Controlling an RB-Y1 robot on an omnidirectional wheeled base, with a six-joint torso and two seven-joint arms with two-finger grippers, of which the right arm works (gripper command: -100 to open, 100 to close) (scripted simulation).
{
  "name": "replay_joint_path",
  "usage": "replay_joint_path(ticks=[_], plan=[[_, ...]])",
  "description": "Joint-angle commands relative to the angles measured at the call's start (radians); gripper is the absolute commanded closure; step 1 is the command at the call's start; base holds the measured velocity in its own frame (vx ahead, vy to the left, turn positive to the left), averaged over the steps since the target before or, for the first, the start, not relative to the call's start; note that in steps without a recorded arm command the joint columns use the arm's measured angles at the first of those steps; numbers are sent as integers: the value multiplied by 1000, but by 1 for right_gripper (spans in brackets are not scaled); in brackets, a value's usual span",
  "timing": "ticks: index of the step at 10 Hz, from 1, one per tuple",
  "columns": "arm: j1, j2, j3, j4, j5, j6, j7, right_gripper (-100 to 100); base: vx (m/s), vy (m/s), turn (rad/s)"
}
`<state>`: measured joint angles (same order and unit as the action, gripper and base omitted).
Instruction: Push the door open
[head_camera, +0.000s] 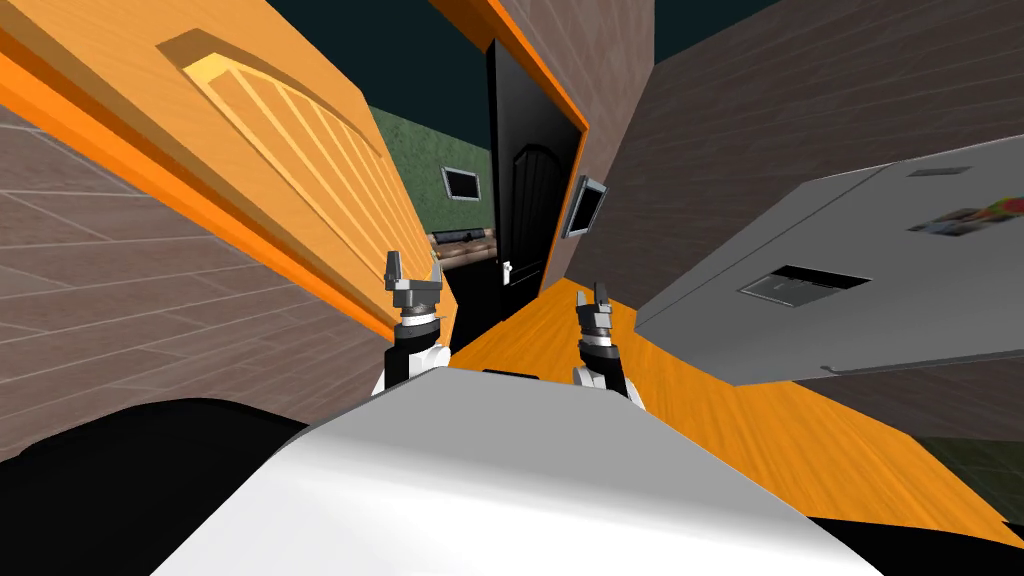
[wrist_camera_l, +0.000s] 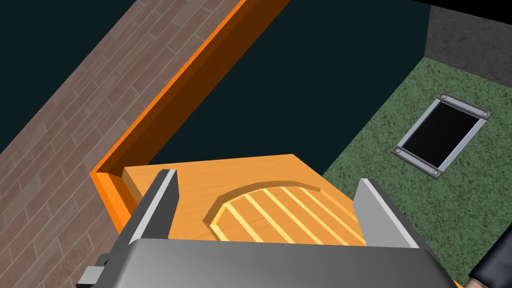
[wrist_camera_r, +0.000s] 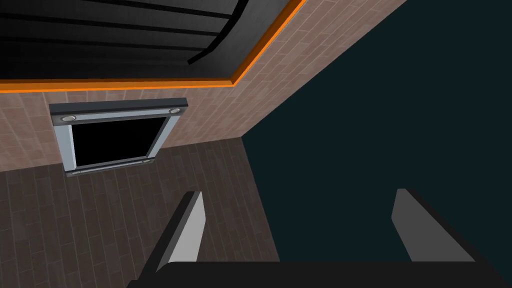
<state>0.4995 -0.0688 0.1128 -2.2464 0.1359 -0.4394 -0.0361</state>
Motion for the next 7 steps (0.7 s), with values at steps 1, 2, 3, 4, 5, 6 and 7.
replay_joint_path(ticks=[1, 2, 3, 4, 5, 6, 7], plan=[[7, -9, 27, 23, 25, -1, -24, -100, 249, -18, 33], [8, -14, 42, 39, 41, -2, -37, -100, 212, -23, 21], [10, -22, 66, 63, 64, -2, -58, -100, 223, -19, 39], [11, -25, 75, 71, 72, -2, -65, -100, 206, -8, 25], [12, -30, 92, 88, 90, -3, -80, -100, 170, -24, 19], [13, -35, 110, 106, 107, -3, -95, -100, 174, -47, 31], [15, -40, 128, 124, 125, -4, -111, -100, 196, -50, 36]])
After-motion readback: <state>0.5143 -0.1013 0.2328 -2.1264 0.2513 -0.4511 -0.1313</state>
